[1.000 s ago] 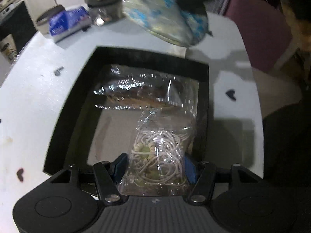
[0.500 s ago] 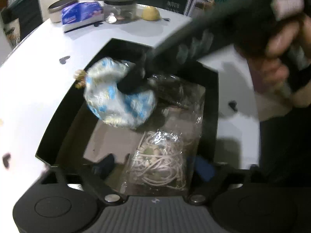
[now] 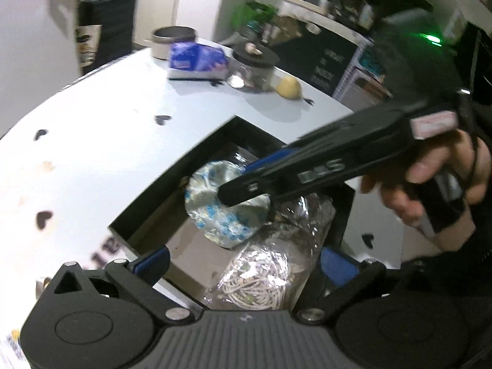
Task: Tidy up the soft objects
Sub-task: 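Carry both items over the black box and release them inside, then lift both open tools away from the black box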
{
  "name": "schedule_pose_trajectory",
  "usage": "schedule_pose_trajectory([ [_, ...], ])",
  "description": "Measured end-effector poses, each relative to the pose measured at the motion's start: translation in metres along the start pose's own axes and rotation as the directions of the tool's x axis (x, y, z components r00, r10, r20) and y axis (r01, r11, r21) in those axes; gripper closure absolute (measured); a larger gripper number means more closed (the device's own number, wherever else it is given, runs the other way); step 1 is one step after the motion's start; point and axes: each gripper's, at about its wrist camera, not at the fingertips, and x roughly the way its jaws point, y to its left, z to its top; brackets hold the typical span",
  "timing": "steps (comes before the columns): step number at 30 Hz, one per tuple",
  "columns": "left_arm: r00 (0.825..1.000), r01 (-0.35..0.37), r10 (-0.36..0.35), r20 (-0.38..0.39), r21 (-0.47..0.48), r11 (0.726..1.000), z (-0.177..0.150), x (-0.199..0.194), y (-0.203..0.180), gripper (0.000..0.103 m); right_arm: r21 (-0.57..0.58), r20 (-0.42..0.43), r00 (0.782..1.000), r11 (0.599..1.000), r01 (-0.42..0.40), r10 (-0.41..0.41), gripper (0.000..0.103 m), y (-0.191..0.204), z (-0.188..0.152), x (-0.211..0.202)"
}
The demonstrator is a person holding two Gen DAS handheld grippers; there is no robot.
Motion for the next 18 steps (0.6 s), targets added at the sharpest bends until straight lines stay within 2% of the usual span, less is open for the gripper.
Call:
schedule_pose_trajectory([
  [7,0.994,-0.058,0.069,0.082,-0.127,0.99,0.0,-0.02,-0.009,0.0,-0.017,0.108,0.994,1.0,-0.014,0.016,0.052,0.0,-0.002,-0.048],
  [11,0.984,-0.089,0.115,0.135,-0.183,0.979,-0.001,-0.034,-0.018,0.0,-0.043,0.18,0.984,0.999,-0.002,0.009,0.04,0.0,-0.01,-0.075],
  [18,0.951,-0.149,0.215,0.223,-0.28,0.948,-0.011,-0.057,-0.038,0.0,-0.103,0.255,0.967,0.994,0.047,-0.02,0.027,0.002,-0.031,-0.108],
])
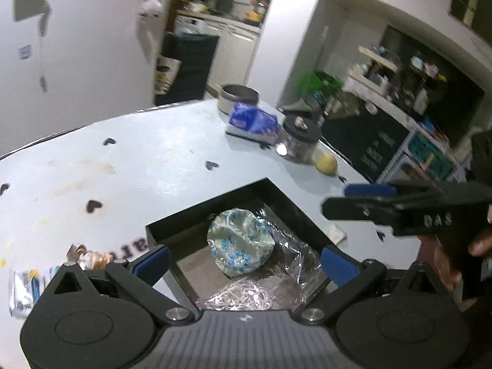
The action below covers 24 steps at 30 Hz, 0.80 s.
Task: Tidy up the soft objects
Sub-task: 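Lift both open tools away from the black box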
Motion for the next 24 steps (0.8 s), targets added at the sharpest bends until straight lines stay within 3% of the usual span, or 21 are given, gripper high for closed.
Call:
schedule_pose_trajectory([
  [8,0.99,-0.093,0.106,0.097,-0.122,0.988,-0.025,-0.027,-0.01,0.0,-0.07,0.068,0.997,0.996,0.048,-0.044,0.018,0.0,-0.019,-0.031],
  [14,0.968,-0.165,0.202,0.152,-0.224,0.96,-0.047,-0.041,-0.017,0.0,-0.099,0.099,0.993,0.992,0.081,-0.072,0.003,-0.005,-0.036,-0.042],
  [24,0.916,-0.28,0.352,0.194,-0.32,0.905,-0.073,-0.062,-0.034,0.0,-0.173,0.166,0.984,0.98,0.098,-0.069,0.0,-0.003,-0.051,-0.053],
])
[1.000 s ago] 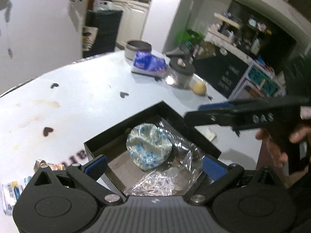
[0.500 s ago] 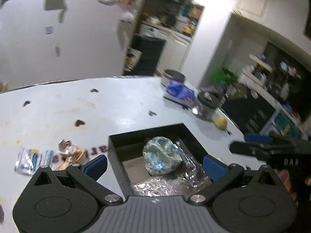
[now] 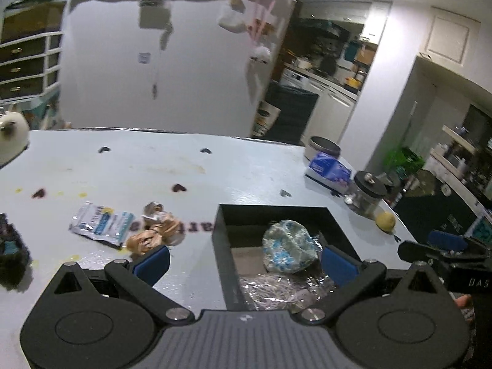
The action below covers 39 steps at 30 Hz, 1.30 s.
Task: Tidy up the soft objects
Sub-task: 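Lift both open tools away from the black box, then grasp the dark knitted pouch with the left tool while the right tool grasps the peach satin bow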
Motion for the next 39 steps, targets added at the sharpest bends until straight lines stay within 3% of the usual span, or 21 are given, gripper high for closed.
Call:
schedule_pose_trajectory([
  [16,0.993,-0.104,0.106,0.054,-0.046,0.994,-0.011,-0.032,0.028,0.0,-0.023,-0.027,0.998,0.999,-0.049,0.048,0.0,0.039,0.0,0.01],
  [39,0.964,-0.247,0.252,0.084,-0.071,0.966,0.019,-0.057,0.198,0.0,-0.022,-0.001,0.998,0.998,-0.063,0.063,0.0,0.176,0.021,0.064],
])
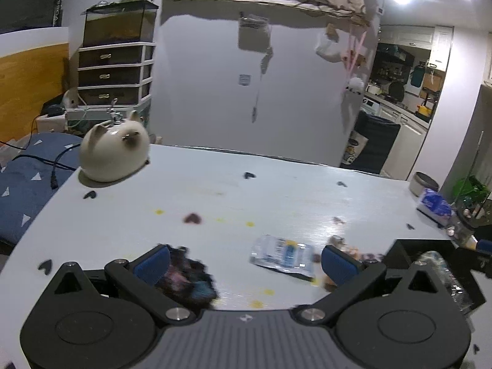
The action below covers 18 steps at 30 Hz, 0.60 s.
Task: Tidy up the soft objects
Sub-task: 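Grasp the dark knitted pouch with the left tool while the right tool grasps the peach satin bow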
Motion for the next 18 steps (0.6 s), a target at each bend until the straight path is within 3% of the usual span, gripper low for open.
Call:
schedule_pose_trajectory([
  [8,0.999,-0.013,0.015,-0.034,0.062,0.998,0.004,0.028,0.046,0.0,-0.001,-0.039,0.999,1.0,0.005,-0.005,0.0,0.034,0.015,0.042],
  [13,0.998,-0.037,0.044,-0.042,0.166,0.985,-0.001,0.047,0.057,0.0,-0.081,-0.141,0.99,0.997,0.017,-0.028,0.0,0.051,0.022,0.075],
  [18,0.994,-0.004,0.024,-0.104,0.184,0.983,-0.01,0.067,0.068,0.014,-0.125,-0.264,0.964,0.992,-0.011,-0.022,0.012,0.064,0.024,0.111],
])
